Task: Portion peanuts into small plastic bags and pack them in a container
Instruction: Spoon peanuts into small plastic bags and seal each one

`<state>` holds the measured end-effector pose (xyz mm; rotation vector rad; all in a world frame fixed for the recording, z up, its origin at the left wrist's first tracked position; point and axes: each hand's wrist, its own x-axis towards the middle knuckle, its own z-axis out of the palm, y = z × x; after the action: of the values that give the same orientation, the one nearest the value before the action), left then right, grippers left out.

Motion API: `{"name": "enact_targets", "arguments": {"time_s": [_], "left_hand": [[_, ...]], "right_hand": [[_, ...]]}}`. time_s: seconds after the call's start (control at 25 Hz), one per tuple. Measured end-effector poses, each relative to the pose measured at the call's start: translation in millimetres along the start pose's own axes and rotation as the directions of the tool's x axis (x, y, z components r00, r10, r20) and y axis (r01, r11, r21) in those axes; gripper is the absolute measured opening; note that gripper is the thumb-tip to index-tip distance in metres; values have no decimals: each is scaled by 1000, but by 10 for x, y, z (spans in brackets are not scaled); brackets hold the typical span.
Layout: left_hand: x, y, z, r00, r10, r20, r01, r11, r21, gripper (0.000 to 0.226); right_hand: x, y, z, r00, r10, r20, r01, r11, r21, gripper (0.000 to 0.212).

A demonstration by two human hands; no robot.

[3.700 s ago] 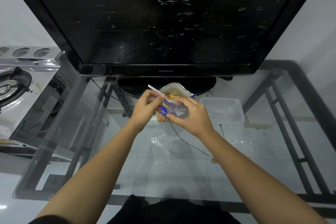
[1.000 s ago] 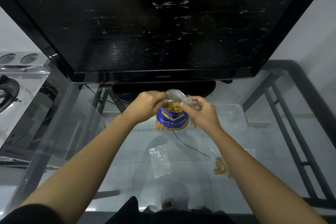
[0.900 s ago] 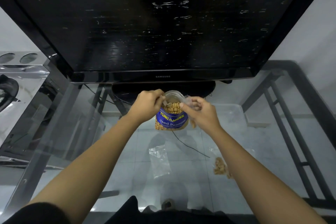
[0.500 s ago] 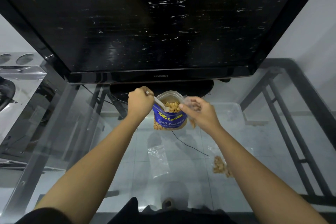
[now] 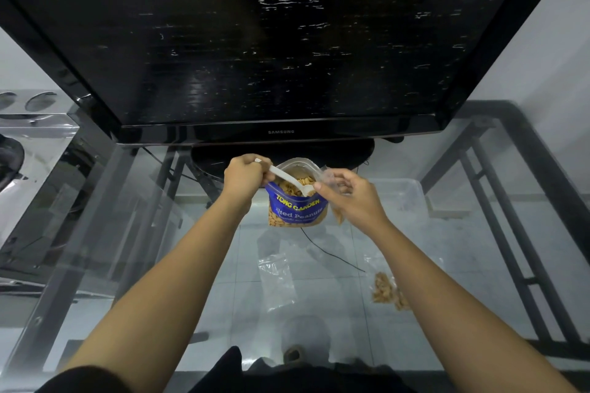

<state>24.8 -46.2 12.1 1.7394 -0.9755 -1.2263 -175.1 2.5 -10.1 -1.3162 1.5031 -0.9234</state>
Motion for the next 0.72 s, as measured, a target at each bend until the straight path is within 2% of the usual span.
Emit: {"name": "enact_targets", "arguments": {"time_s": [0.16, 0.28, 0.44, 0.64, 0.72], "left_hand": [[57, -20, -55, 997, -80, 16, 81, 988, -131, 17], [86, -24, -125, 995, -95, 20, 97, 965, -244, 14], [184, -111, -269, 996, -84, 9, 83, 953, -292, 13], [216, -80, -451, 996, -92, -9, 83, 936, -343, 17], [201, 74, -497, 998, -56, -17, 46, 931, -361, 17]], "right_hand": [[-7, -39, -27, 1000, 12, 13, -12, 1000, 26, 46], [-13, -98, -56, 1000, 1, -31, 0, 1000, 21, 48], [-1, -149, -138, 989, -120, -91, 99, 974, -206, 56], [18, -204, -88, 975, -221, -9, 183, 828, -530, 60], [28, -253, 0, 972, -234, 6, 196, 800, -566, 58]]}}
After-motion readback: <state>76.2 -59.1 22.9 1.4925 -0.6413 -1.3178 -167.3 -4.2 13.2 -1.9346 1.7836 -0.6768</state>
